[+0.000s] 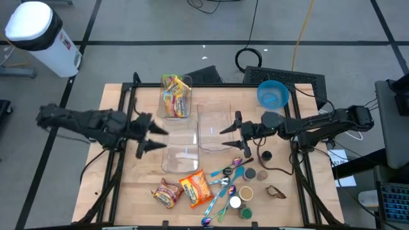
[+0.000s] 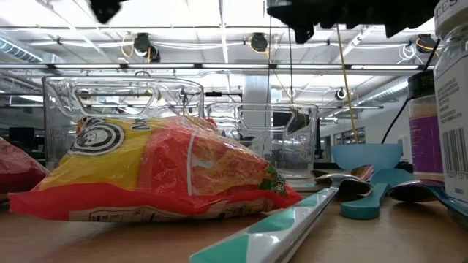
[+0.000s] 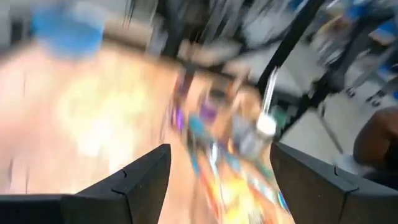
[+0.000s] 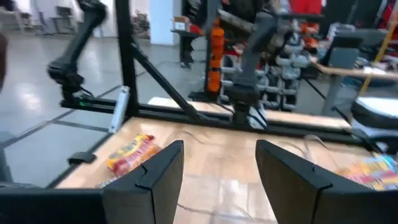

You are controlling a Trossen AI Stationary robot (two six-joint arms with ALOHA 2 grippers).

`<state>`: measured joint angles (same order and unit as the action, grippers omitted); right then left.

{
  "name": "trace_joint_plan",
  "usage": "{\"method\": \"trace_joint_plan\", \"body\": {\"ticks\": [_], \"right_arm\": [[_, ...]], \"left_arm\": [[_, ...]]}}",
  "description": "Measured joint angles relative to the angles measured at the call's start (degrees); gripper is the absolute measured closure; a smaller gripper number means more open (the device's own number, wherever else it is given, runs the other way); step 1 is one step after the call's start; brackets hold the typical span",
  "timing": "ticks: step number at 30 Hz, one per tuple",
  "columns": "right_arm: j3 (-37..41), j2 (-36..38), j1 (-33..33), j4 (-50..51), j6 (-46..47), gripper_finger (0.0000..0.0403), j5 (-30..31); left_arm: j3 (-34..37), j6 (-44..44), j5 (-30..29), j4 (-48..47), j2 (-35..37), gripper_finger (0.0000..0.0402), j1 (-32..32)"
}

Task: Pick & Place Food Item
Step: Put the red noodle pack into the top transparent bin

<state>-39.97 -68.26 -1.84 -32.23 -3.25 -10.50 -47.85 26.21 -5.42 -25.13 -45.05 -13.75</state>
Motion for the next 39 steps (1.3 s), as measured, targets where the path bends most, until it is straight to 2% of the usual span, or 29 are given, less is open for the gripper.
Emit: {"method": "trace_joint_plan", "body": {"ticks": [2,5,7,11,15,17,23,28,35,39], "right_arm": [[0.00,0.23,-1.50,-1.10,-0.83,0.0207,0.00],[0.00,0.21,-3.61,-2.75,-1.47,0.0208,0.02],[0.00,0.24,-4.95,-3.48,-2.50,0.0211,0.66],[0.00,0.23,-8.02,-3.39,-4.17,0.0215,7.14],[0.00,0.23,-10.95,-4.83,-6.19,0.0214,12.06],[0.00,0.23,-12.16,-5.94,-6.40,0.0214,12.19],[0.00,0.23,-16.88,-7.61,-5.00,0.0220,12.22],[0.00,0.23,-21.89,-9.16,-4.96,0.0226,12.62],[0.00,-0.41,-30.19,-10.02,-4.96,0.0236,24.32],[0.00,-1.61,-33.10,-11.38,-5.05,0.0240,27.16]], "left_arm": [[-2.86,8.40,-2.48,-12.53,-1.34,0.0119,-5.07],[-3.63,23.88,-0.85,-22.99,-3.55,0.0119,-12.12],[-2.11,32.99,-0.62,-25.41,-5.04,0.0119,-17.37],[3.24,52.79,-0.26,-24.91,-8.65,0.0119,-26.67],[7.83,65.73,0.80,-23.85,-12.46,0.0119,-33.41],[10.04,67.13,-1.05,-20.47,-13.59,0.0119,-35.87],[17.21,67.31,-7.71,1.97,-15.05,0.0119,-39.91],[20.91,69.67,-11.67,10.26,-17.85,0.0119,-42.10],[22.03,72.95,-13.05,17.34,-24.37,0.0119,-43.51],[22.03,71.04,-11.38,21.79,-27.89,0.0119,-43.44]]}}
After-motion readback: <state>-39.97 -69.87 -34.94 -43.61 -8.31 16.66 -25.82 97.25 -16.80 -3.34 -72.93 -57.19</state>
